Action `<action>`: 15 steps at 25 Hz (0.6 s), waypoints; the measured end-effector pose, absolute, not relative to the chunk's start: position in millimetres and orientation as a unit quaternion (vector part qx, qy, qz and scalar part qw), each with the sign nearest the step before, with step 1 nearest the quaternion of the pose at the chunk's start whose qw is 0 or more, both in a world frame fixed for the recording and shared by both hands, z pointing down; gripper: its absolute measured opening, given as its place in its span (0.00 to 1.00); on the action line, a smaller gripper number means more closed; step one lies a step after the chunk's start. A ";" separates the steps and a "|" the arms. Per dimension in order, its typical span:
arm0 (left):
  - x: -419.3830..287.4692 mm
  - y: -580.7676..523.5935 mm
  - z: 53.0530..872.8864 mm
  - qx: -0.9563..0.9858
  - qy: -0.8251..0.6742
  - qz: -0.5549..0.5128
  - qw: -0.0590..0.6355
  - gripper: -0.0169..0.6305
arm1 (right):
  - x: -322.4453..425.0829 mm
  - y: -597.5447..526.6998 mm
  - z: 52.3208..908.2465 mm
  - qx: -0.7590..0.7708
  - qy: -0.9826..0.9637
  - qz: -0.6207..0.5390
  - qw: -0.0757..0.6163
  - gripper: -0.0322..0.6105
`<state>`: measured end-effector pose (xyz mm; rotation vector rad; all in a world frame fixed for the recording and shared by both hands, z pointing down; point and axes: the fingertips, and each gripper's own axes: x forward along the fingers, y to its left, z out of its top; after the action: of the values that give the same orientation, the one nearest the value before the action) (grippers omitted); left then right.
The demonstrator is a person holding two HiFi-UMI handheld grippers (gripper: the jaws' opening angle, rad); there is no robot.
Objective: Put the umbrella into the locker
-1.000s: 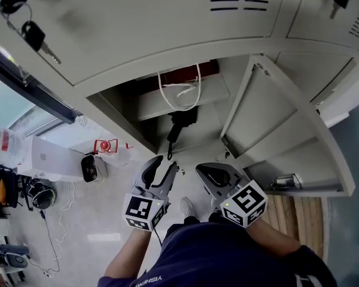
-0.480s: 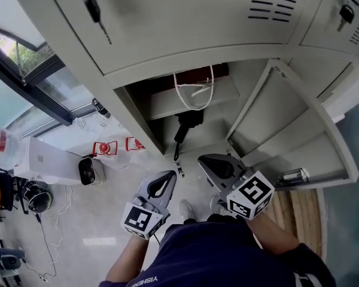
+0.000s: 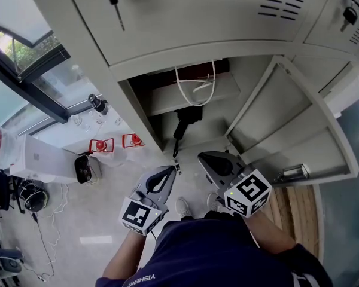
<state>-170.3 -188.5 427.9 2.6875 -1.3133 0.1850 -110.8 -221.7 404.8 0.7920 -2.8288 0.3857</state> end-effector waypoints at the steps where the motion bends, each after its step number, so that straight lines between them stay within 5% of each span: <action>1: -170.4 -189.3 427.3 0.894 -0.437 0.060 0.073 0.03 | -110.9 -221.7 406.1 0.267 -0.951 0.130 0.091 0.06; 15: -167.0 -193.5 430.1 0.893 -0.439 0.057 0.077 0.03 | -112.3 -221.5 414.3 0.259 -0.951 0.137 0.102 0.06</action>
<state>-167.0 -193.5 430.1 2.6755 -1.3160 0.1697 -112.3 -221.5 414.3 0.7648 -2.8068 0.4032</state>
